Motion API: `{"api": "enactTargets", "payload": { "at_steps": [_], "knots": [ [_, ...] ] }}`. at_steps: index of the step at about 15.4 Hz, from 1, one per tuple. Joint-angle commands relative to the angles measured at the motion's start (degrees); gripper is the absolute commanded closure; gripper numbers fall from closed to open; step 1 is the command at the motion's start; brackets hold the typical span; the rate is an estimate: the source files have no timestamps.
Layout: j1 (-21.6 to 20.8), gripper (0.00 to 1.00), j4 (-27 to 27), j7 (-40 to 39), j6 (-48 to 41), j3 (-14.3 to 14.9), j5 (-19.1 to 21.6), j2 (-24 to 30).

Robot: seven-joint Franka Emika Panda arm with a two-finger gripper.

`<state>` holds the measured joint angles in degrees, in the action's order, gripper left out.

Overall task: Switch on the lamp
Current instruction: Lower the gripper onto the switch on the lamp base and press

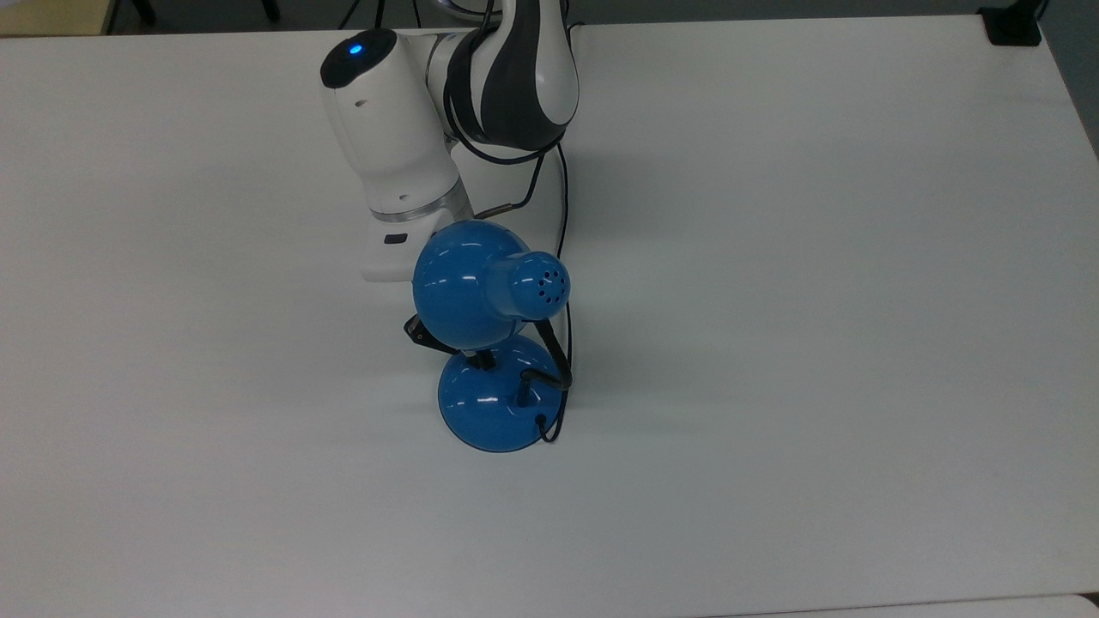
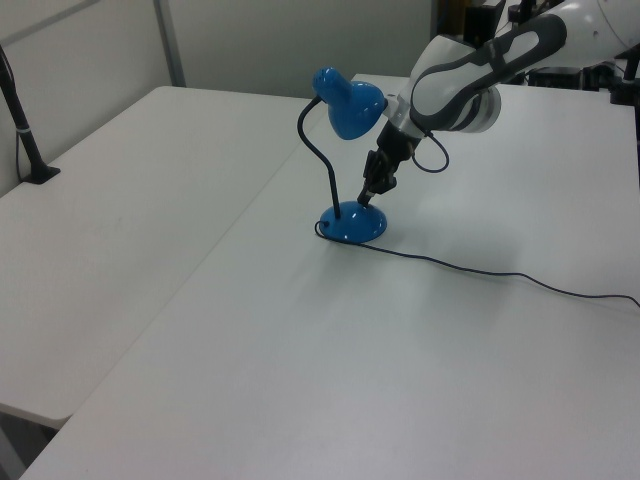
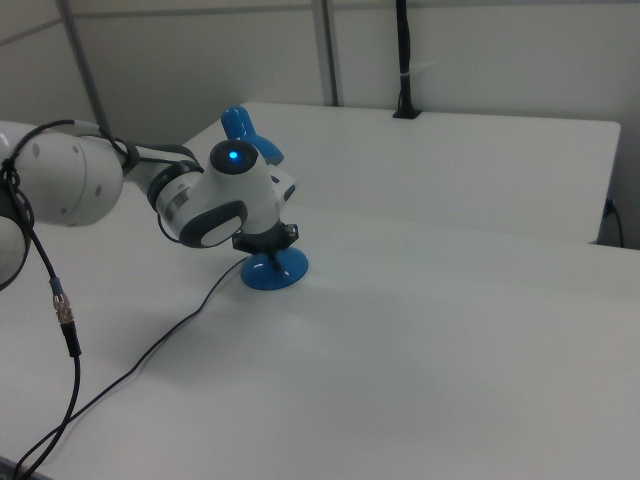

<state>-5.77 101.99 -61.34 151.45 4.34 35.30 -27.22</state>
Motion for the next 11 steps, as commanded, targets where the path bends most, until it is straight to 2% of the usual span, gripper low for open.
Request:
{"api": "enactTargets", "payload": {
  "at_steps": [1,11],
  "knots": [
    [-0.5,1.0,0.3,-1.9,0.6,0.8,1.4,0.7],
    [-0.7,1.0,0.7,-3.1,0.3,1.4,1.2,0.2]
  ]
}}
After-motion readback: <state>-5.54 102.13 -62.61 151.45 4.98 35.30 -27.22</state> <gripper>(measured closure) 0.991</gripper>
